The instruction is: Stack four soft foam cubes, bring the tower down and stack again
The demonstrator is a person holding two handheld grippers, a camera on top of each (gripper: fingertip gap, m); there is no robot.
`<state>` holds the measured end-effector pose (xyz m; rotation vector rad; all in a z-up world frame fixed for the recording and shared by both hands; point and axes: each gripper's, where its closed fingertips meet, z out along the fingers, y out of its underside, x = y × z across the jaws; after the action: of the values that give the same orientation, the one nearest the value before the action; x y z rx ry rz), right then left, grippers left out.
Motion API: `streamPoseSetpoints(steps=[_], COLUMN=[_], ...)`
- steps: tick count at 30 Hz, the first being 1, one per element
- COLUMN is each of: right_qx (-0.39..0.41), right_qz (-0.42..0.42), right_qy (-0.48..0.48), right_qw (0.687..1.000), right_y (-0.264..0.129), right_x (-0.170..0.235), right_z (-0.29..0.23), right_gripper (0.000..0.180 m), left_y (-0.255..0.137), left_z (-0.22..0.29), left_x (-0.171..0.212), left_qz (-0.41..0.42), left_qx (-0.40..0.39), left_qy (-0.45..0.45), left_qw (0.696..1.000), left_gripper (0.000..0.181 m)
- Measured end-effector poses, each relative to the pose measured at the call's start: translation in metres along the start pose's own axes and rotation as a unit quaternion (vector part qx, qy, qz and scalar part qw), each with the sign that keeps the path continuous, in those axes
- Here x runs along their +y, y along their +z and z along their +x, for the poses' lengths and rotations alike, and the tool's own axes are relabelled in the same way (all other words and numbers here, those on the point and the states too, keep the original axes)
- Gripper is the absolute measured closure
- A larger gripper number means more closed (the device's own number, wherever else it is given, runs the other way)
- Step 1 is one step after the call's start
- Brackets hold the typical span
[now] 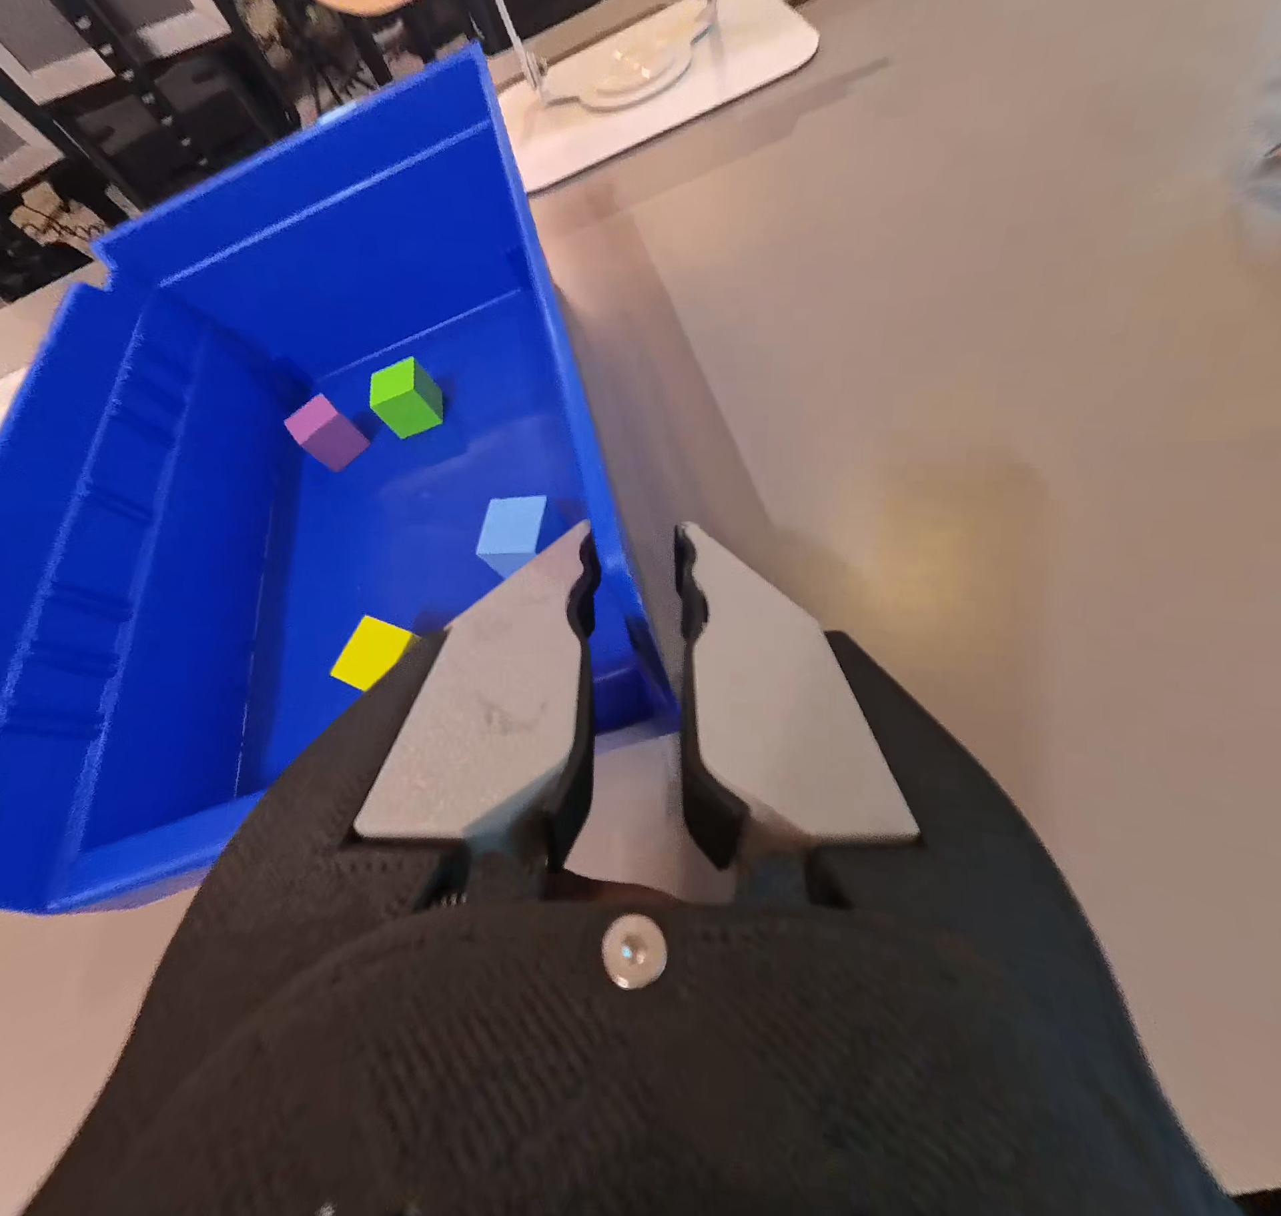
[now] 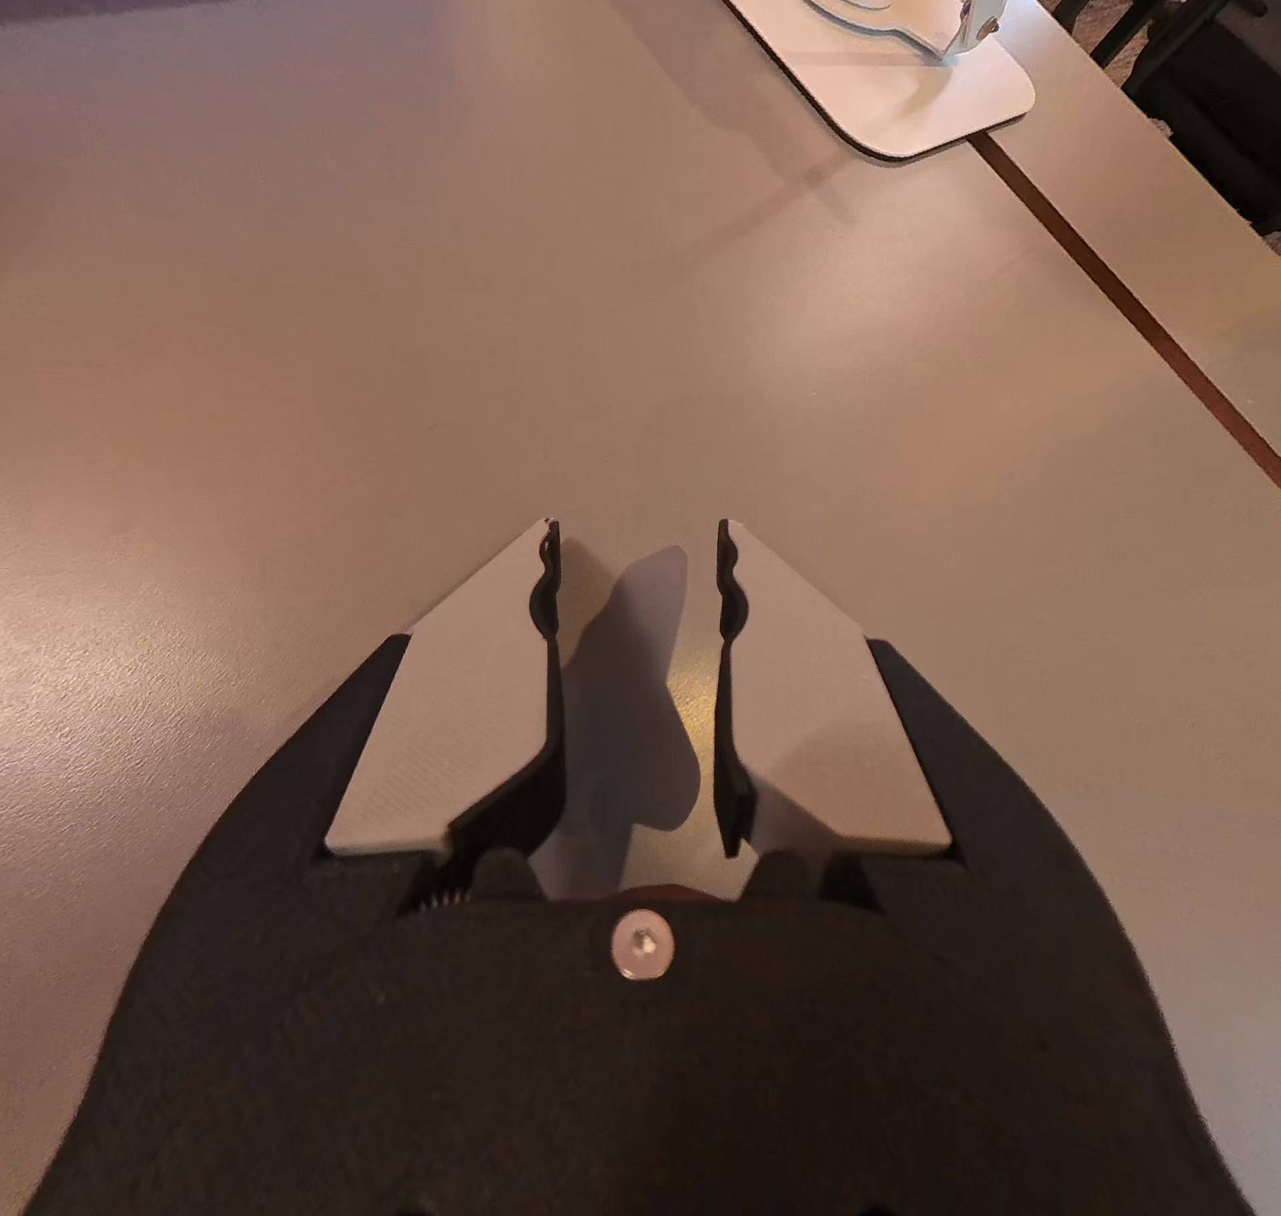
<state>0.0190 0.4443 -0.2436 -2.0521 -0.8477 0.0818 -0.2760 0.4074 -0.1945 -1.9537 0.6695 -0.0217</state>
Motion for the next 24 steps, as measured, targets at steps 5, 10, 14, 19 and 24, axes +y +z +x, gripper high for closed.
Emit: streamPoseSetpoints(steps=[5, 10, 14, 19, 24], right_qx=[-0.003, -0.003, -0.002, -0.003, -0.002], right_qz=[-0.004, -0.008, -0.007, -0.006, -0.009], right_qy=[-0.003, -0.009, -0.008, -0.003, -0.007], right_qw=[1.000, 1.000, 1.000, 1.000, 1.000], right_y=[0.0009, 0.0018, 0.0016, 0.0015, 0.0019], right_x=[0.0008, 0.0018, 0.0014, 0.0014, 0.0019], right_z=[-0.0014, -0.0025, -0.0020, -0.0014, -0.0021], right_gripper=[0.137, 0.137, 0.137, 0.137, 0.137], left_y=[-0.0014, -0.0020, -0.0034, -0.0038, -0.0052], left_z=[-0.0015, -0.0021, 0.0009, -0.0001, -0.0062], left_x=[-0.0058, -0.0052, -0.0061, -0.0063, -0.0029], left_qz=[0.009, 0.000, 0.008, 0.015, 0.008], left_qx=[0.006, -0.016, -0.008, 0.001, -0.025], left_qy=[-0.001, 0.032, 0.023, 0.009, 0.028], left_qw=[1.000, 0.999, 1.000, 1.000, 0.999], left_gripper=[0.169, 0.171, 0.171, 0.170, 0.177])
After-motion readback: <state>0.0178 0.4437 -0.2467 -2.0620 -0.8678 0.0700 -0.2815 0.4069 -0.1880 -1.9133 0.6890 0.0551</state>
